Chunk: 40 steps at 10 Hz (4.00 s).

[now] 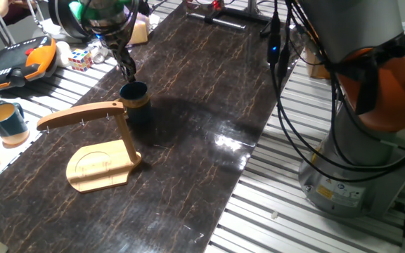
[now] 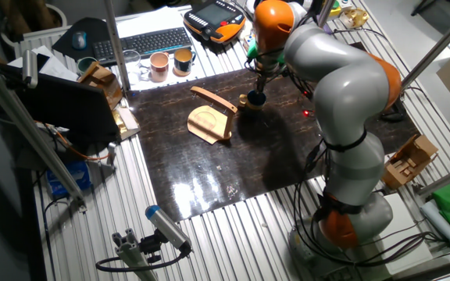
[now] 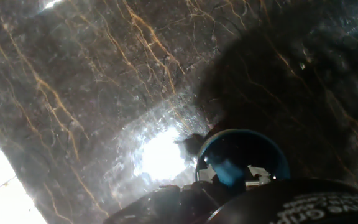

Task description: Put the cup on the cup rack

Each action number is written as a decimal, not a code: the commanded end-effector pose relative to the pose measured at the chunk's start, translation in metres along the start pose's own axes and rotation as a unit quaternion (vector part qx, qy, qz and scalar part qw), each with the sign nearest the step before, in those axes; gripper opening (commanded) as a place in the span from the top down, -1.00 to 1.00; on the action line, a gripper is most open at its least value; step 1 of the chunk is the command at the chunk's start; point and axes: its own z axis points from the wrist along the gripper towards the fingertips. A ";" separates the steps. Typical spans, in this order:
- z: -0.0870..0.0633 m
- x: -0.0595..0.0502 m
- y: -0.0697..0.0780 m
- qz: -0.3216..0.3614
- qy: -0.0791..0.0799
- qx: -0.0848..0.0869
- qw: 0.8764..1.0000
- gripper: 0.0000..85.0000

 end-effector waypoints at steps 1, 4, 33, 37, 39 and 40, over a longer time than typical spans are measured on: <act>0.003 0.000 0.001 0.002 -0.007 -0.001 1.000 0.21; 0.016 -0.003 0.003 0.008 -0.012 0.003 1.000 0.22; 0.049 -0.007 0.012 0.060 -0.026 0.026 0.998 0.22; 0.052 -0.005 0.011 0.060 -0.027 0.022 0.998 0.31; 0.055 -0.005 0.011 0.060 -0.029 0.022 0.998 0.48; 0.057 -0.005 0.012 0.060 -0.029 0.019 0.998 0.55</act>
